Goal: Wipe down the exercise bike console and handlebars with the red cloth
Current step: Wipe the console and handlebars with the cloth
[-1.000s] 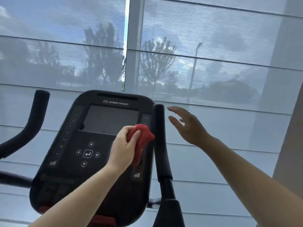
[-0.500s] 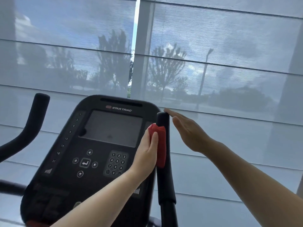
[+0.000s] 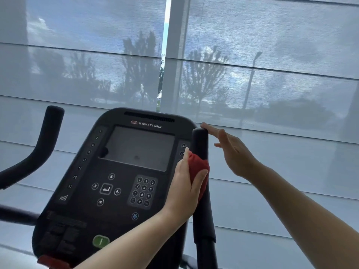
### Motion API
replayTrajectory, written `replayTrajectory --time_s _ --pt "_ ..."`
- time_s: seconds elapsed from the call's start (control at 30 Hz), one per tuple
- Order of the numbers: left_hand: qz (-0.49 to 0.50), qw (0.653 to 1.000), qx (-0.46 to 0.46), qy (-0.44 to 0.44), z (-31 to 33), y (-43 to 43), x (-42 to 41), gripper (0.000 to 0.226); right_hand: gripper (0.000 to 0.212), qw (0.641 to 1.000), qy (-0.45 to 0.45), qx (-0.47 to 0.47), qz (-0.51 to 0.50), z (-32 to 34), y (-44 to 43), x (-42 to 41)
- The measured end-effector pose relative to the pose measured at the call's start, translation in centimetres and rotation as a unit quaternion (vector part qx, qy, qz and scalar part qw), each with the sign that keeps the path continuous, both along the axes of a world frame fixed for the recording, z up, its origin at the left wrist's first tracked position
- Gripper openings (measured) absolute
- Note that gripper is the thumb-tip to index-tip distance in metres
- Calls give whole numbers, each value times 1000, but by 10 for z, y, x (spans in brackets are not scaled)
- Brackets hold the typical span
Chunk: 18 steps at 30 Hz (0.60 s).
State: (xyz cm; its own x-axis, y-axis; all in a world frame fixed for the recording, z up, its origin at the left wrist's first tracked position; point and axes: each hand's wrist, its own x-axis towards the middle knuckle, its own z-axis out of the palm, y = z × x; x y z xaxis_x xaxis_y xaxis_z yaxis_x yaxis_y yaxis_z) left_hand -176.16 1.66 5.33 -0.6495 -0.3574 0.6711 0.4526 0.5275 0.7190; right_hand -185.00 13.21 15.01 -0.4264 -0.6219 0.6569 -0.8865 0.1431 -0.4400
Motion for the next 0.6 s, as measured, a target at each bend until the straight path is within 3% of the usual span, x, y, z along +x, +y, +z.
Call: replayTrajectory --time_s 0.2,0.4,0.6 --pt "-4 999 22 -32 2 6 4 68 60 999 -48 -19 13 -7 2 4" --pt "-34 997 19 -64 -20 5 20 15 90 998 -57 -7 4 1 -8 7" --pt "-41 996 19 -71 -12 7 21 16 87 999 -50 9 -10 -1 -7 9"
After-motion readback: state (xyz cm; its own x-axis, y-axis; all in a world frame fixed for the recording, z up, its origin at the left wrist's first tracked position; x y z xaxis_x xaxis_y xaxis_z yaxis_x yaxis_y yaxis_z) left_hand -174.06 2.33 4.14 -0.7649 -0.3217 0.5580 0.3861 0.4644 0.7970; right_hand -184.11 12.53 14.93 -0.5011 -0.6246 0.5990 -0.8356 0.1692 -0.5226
